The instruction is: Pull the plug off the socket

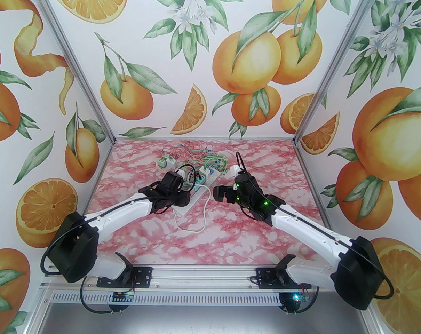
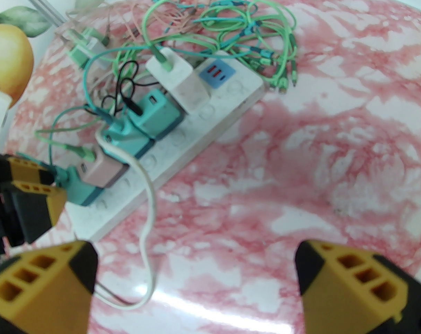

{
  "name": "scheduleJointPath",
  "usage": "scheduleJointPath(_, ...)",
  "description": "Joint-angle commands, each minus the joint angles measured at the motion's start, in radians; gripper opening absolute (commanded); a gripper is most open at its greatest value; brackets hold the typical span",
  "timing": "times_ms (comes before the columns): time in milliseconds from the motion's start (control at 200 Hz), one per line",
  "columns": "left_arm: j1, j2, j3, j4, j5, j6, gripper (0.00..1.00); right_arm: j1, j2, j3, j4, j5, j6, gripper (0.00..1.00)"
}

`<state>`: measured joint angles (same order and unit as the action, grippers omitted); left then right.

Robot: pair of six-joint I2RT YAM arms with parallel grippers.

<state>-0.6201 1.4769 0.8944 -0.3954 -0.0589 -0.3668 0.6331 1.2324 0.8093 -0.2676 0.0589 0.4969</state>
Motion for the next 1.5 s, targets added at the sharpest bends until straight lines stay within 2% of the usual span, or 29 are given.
scheduleJointPath(0, 0.008, 0.025, 0.032, 0.008, 0.019, 0.035, 0.49, 0.003, -0.009, 0.004, -0.022, -0.001, -0.012, 1.00)
scheduleJointPath(560, 0.013, -0.046, -0.001, -0.018, 0.047, 0.075, 0.46, 0.002, 0.017, 0.007, -0.007, 0.000, -0.002, 1.00)
scheduleJointPath(621, 0.013, -0.032, -0.005, -0.011, 0.058, 0.090, 0.42, 0.004, 0.023, 0.011, -0.005, -0.007, -0.001, 1.00)
scheduleJointPath(721, 0.013, 0.006, 0.004, -0.006, 0.076, 0.103, 0.41, 0.003, 0.027, 0.015, -0.010, -0.010, -0.003, 1.00)
scheduleJointPath(1096, 0.013, 0.080, 0.025, 0.005, 0.093, 0.125, 0.42, 0.003, 0.021, 0.022, -0.029, 0.002, -0.017, 1.00)
scheduleJointPath(1491, 0.013, 0.126, 0.067, -0.020, 0.026, 0.192, 0.41, 0.003, 0.017, 0.020, -0.027, -0.019, -0.021, 1.00)
